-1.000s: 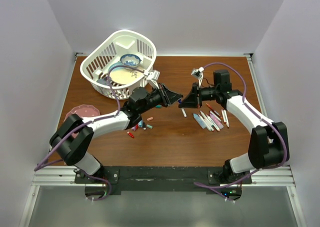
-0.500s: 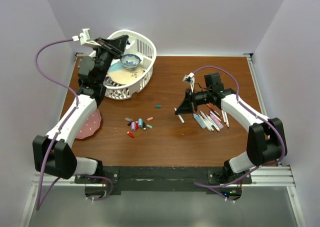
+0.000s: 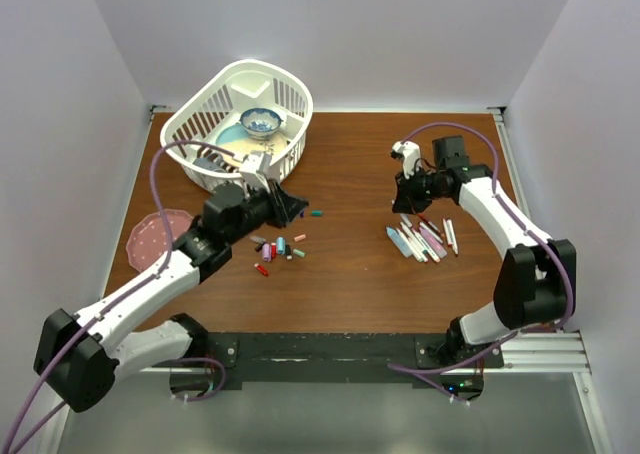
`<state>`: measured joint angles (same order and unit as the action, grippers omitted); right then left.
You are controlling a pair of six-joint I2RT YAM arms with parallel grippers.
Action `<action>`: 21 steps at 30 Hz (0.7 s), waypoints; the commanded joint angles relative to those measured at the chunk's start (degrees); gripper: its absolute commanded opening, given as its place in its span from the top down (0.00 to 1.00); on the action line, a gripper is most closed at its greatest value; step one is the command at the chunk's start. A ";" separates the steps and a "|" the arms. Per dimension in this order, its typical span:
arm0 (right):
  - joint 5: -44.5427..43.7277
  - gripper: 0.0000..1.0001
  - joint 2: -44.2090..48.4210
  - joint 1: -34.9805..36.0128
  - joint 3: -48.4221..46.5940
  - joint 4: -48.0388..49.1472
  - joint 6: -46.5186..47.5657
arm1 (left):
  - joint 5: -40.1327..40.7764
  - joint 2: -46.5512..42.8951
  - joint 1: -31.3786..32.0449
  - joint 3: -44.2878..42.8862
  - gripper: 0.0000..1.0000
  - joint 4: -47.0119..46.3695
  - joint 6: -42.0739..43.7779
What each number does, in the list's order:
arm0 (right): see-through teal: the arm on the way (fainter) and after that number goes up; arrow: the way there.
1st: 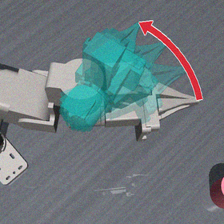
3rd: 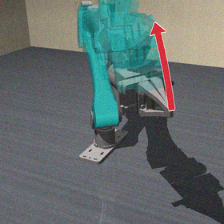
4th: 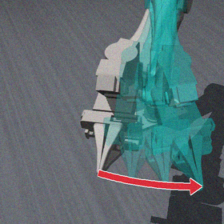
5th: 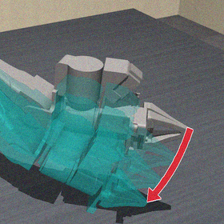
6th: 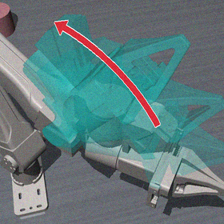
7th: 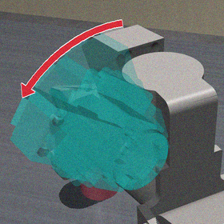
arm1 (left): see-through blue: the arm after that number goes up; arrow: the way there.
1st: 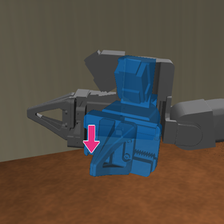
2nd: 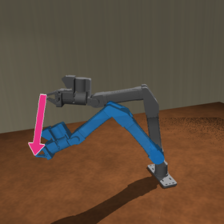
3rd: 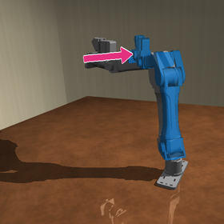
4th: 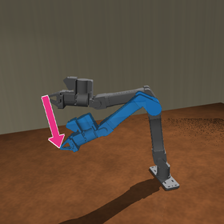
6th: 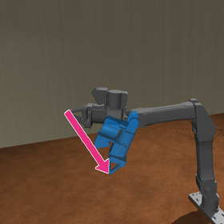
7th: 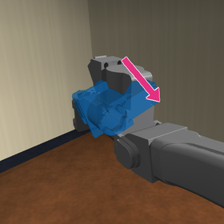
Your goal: Open the pen caps
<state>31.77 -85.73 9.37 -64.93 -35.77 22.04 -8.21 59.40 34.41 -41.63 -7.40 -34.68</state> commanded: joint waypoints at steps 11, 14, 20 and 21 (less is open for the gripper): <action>-22.36 0.90 -8.75 -1.37 0.59 -7.91 5.38 | 8.03 14.69 2.59 5.07 1.00 -3.05 6.20; -22.10 0.84 -9.27 -1.45 1.12 -8.00 5.38 | 9.79 17.24 2.59 4.71 1.00 -3.76 6.81; -21.66 0.68 -10.51 -1.54 0.59 -9.23 5.82 | 10.14 22.60 2.68 2.61 1.00 -4.03 7.34; -21.57 0.64 -10.25 -1.54 0.50 -9.14 5.82 | 10.31 23.56 2.68 2.34 1.00 -4.03 7.34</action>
<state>11.00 -96.07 8.08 -64.01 -43.59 26.98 0.56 80.73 36.80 -36.45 -8.14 -29.19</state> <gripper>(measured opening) 0.307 0.169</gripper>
